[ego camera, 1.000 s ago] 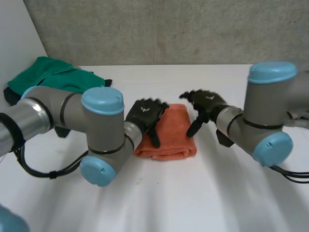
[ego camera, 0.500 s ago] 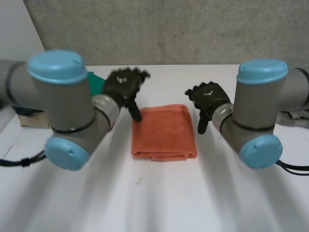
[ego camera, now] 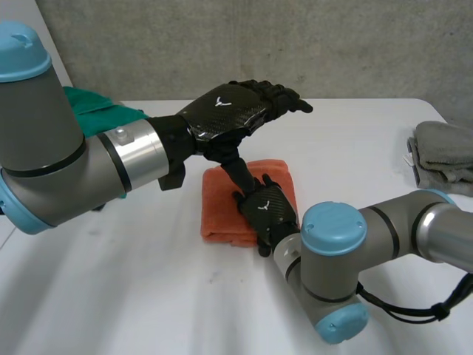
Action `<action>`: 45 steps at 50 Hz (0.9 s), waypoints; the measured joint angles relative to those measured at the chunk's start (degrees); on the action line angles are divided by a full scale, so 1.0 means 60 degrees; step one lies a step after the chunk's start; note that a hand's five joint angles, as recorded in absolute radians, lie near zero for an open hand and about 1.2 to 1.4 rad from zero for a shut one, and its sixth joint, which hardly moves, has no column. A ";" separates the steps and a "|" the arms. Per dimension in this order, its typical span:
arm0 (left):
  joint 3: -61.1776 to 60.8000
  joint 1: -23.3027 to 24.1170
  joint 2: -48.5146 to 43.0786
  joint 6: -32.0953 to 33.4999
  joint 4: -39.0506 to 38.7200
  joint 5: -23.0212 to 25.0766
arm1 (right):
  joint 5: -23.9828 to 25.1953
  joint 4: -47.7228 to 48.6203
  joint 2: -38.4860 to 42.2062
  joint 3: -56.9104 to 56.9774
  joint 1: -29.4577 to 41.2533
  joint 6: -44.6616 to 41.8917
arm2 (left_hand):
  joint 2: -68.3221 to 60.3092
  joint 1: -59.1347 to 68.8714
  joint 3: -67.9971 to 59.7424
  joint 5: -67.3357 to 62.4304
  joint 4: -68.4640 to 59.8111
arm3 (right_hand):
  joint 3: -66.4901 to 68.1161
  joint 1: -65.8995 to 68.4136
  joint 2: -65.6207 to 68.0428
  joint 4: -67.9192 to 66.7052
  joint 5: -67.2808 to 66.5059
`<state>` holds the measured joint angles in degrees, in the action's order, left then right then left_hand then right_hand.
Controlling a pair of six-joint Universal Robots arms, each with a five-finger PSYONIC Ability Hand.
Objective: Fold the laundry.
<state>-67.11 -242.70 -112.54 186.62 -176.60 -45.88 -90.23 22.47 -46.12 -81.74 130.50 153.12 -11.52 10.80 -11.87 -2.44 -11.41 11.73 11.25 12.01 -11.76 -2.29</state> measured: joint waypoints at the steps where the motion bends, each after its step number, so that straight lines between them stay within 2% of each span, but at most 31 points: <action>1: -0.0018 0.0005 -0.0002 0.0000 0.0005 -0.0023 | 0.0000 0.0015 0.0105 0.0113 -0.0008 -0.0005 | 0.0000 0.0000 0.0000 0.0000 0.0000 | 0.0074 0.0001 0.0053 -0.0072 -0.0060; 6: -0.0078 0.0018 -0.0012 0.0000 -0.0016 -0.0109 | 0.0001 0.0057 0.0351 0.0425 -0.0032 -0.0010 | 0.0000 0.0000 0.0000 0.0000 0.0000 | 0.0867 0.0958 0.0751 -0.0850 -0.0555; 13: -0.0070 0.0030 -0.0011 -0.0003 -0.0062 -0.0137 | 0.0042 0.0160 0.0362 0.0712 -0.0034 0.0002 | 0.0000 0.0000 0.0000 0.0000 0.0000 | 0.1105 0.1094 0.0810 -0.1127 -0.0888; 19: -0.0056 0.0034 -0.0010 -0.0004 -0.0069 -0.0136 | 0.0053 0.0138 0.0562 0.1136 -0.0037 0.0013 | 0.0000 0.0000 0.0000 0.0000 0.0000 | 0.2174 0.2263 0.2023 -0.2186 -0.1891; 21: -0.0064 0.0034 -0.0009 -0.0005 -0.0070 -0.0134 | 0.0055 0.0108 0.0780 0.1478 -0.0046 0.0014 | 0.0000 0.0000 0.0000 0.0000 0.0000 | 0.3636 0.3863 0.3571 -0.3633 -0.3266; 24: -0.0076 0.0026 -0.0009 -0.0005 -0.0069 -0.0132 | 0.0054 0.0111 0.0976 0.1843 -0.0077 0.0014 | 0.0000 0.0000 0.0000 -0.0001 0.0000 | 0.6982 0.6803 0.7053 -0.6819 -0.6227; 25: -0.0078 0.0021 -0.0009 -0.0005 -0.0067 -0.0132 | 0.0051 0.0123 0.1016 0.1964 -0.0101 0.0013 | 0.0000 0.0000 0.0000 -0.0001 0.0000 | 0.8554 0.7890 0.8592 -0.8569 -0.7822; 26: -0.0079 0.0014 -0.0008 -0.0005 -0.0066 -0.0132 | 0.0049 0.0139 0.1046 0.2097 -0.0139 0.0013 | 0.0000 0.0000 0.0000 -0.0001 0.0000 | 0.8980 0.7915 0.8907 -0.9052 -0.8190; 37: 0.0048 -0.0089 0.0277 -0.0016 -0.0069 -0.0146 | 0.0039 0.0186 0.0775 0.3614 -0.0895 0.0085 | 0.0000 0.0000 0.0000 -0.0001 0.0000 | 0.9088 0.7915 0.8913 -0.9432 -0.8219; 44: 0.0350 -0.0160 0.0637 -0.0033 -0.0090 -0.0247 | 0.0048 0.0150 0.0237 0.4773 -0.1891 0.0097 | 0.0000 0.0000 0.0000 0.0000 0.0000 | 0.9088 0.7915 0.8913 -0.9441 -0.8219; 45: 0.0438 -0.0161 0.0712 -0.0051 -0.0095 -0.0343 | 0.0073 0.0172 0.0003 0.4982 -0.2332 0.0097 | 0.0000 0.0000 0.0000 -0.0001 0.0000 | 0.9088 0.7915 0.8913 -0.9442 -0.8219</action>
<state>-64.49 -243.67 -108.26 186.31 -177.17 -47.93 -89.79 23.50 -46.10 -51.84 116.51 153.71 -11.52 10.80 -11.87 -2.44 -11.41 66.26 58.74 65.49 -68.41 -51.61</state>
